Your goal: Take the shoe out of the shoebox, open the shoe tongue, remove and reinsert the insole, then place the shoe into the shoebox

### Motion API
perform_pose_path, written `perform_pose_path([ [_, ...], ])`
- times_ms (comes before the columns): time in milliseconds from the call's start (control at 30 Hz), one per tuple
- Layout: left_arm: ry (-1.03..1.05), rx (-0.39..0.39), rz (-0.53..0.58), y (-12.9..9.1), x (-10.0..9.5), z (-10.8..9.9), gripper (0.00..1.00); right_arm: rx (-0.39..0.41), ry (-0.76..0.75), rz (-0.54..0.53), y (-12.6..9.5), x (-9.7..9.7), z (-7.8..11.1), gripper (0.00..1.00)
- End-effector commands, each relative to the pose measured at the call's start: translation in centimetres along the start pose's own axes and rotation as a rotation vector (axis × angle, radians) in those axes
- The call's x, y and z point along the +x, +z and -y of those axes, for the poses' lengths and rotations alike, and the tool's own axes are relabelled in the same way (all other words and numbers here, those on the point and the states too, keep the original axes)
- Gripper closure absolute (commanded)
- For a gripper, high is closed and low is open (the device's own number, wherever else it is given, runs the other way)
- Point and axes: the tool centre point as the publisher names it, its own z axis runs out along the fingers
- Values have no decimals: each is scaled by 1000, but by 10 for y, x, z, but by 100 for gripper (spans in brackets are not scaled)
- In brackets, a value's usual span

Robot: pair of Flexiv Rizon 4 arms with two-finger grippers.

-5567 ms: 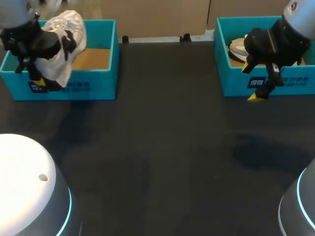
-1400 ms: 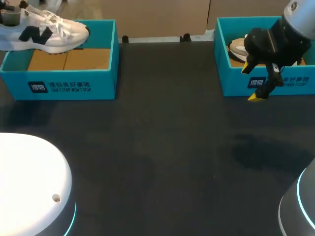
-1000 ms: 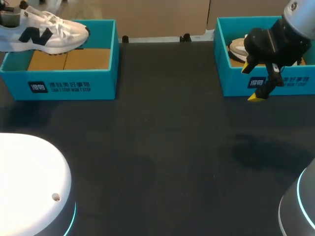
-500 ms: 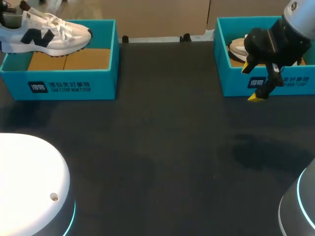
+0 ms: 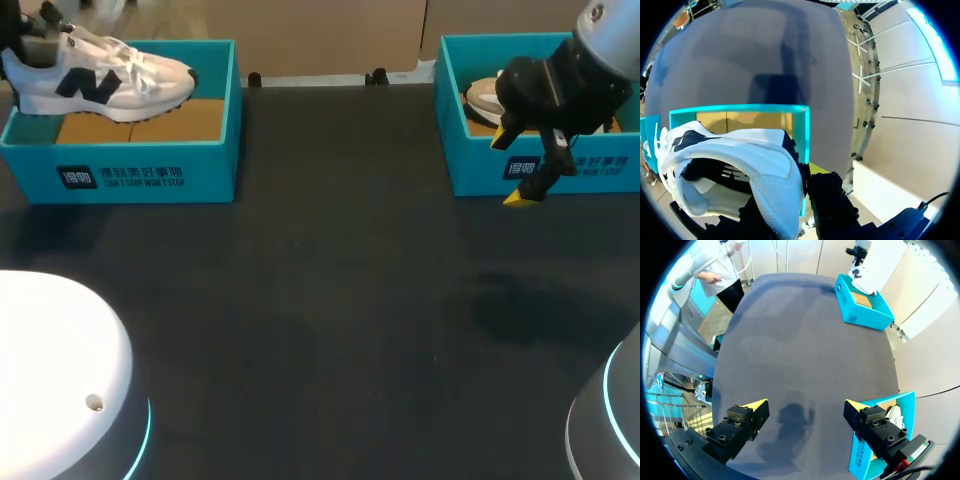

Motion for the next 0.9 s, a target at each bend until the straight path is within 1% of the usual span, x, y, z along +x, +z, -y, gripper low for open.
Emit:
perform_pose_path([
  [33,7,1,-5,16,-5,-13,100,3,0,-2,1,-1,0,0],
  [367,14,-9,-2,50,-19,-25,100,3,0,-2,1,-1,0,0],
  [533,19,-14,-7,63,-25,-24,100,3,0,-2,1,-1,0,0],
  [900,39,-8,-8,88,-38,-12,100,3,0,-2,1,-1,0,0],
])
